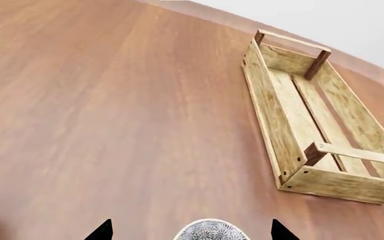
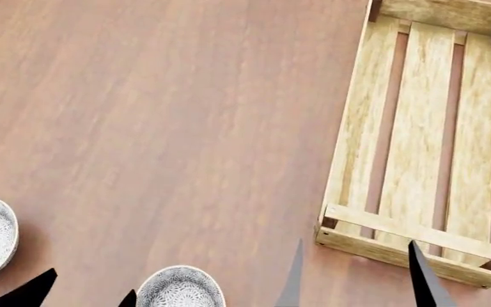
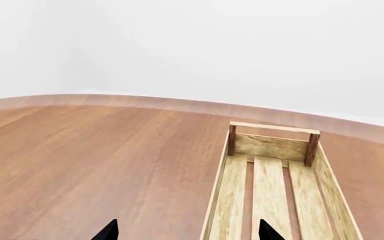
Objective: Stack the right bowl on the left bowl and place them in the tray.
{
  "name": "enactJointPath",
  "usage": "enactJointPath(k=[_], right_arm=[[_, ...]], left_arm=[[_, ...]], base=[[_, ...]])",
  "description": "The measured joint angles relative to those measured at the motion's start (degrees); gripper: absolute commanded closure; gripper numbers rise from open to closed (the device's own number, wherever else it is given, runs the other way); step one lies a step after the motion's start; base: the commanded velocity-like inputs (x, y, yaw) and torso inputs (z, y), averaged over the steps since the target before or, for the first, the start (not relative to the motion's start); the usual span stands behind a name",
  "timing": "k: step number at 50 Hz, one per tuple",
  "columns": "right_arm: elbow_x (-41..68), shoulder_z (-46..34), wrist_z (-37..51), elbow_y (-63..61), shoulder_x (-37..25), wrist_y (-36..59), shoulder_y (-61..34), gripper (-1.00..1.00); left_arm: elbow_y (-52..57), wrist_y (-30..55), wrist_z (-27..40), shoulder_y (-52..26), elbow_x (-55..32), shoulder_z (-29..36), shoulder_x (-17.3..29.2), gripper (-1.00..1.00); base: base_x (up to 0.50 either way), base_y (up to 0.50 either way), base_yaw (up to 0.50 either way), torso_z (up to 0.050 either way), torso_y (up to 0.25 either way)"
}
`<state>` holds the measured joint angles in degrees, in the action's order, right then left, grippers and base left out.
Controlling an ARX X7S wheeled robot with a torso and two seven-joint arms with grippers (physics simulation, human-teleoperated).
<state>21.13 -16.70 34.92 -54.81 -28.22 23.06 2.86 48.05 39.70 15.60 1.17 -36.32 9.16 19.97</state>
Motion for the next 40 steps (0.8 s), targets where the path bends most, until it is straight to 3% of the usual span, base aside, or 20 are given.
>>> enactJointPath(k=[20,40], right_arm=[[0.28,-0.67,0.55,0.28,-0.48,-0.01,-0.38,-1.0],[0.58,-0.79,1.71,-0.63,-1.31,0.52,-0.62,-1.0]], left_arm=[[-12.6,3.42,-3.74,-7.15,-11.23,-3.45,-1.58,-1.0],[-21.03,4.1,-6.44,-10.39,-11.88,-1.0,-2.22,-1.0]], base=[[0.0,0.0,0.0,0.0,0.0],[0.0,0.0,0.0,0.0,0.0]])
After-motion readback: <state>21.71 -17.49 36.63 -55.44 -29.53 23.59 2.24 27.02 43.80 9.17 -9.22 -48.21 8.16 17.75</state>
